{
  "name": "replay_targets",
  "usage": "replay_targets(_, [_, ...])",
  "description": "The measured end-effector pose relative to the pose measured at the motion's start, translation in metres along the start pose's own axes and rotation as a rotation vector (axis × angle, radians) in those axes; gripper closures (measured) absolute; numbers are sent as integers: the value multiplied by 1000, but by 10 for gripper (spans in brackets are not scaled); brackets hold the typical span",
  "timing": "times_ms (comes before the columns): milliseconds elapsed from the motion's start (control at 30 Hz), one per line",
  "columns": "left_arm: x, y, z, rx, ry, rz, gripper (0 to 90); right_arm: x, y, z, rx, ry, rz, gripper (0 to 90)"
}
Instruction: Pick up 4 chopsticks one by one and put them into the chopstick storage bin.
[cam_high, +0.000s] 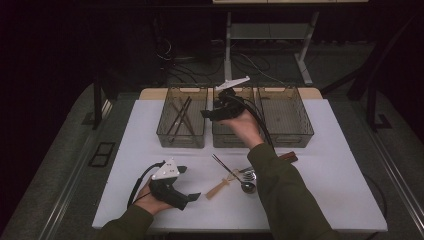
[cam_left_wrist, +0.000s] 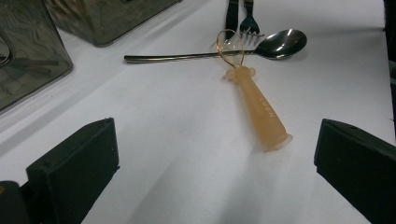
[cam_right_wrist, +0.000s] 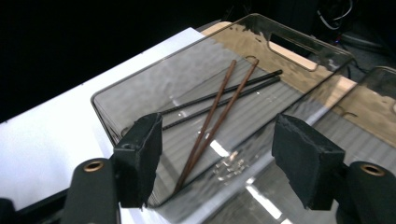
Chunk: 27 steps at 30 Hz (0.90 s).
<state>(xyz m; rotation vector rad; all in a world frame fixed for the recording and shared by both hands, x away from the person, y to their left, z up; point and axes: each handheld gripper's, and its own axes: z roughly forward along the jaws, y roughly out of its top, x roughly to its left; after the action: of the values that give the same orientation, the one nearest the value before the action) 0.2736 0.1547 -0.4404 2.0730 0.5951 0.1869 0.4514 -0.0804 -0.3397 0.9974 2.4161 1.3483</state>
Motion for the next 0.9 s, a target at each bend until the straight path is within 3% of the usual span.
replay_targets(467, [1, 0, 0, 3, 10, -3, 0, -8, -21, -38, -48, 19, -9, 256])
replay_targets(900, [0, -1, 1, 9, 14, -5, 0, -9, -45, -68, -50, 38, -28, 216])
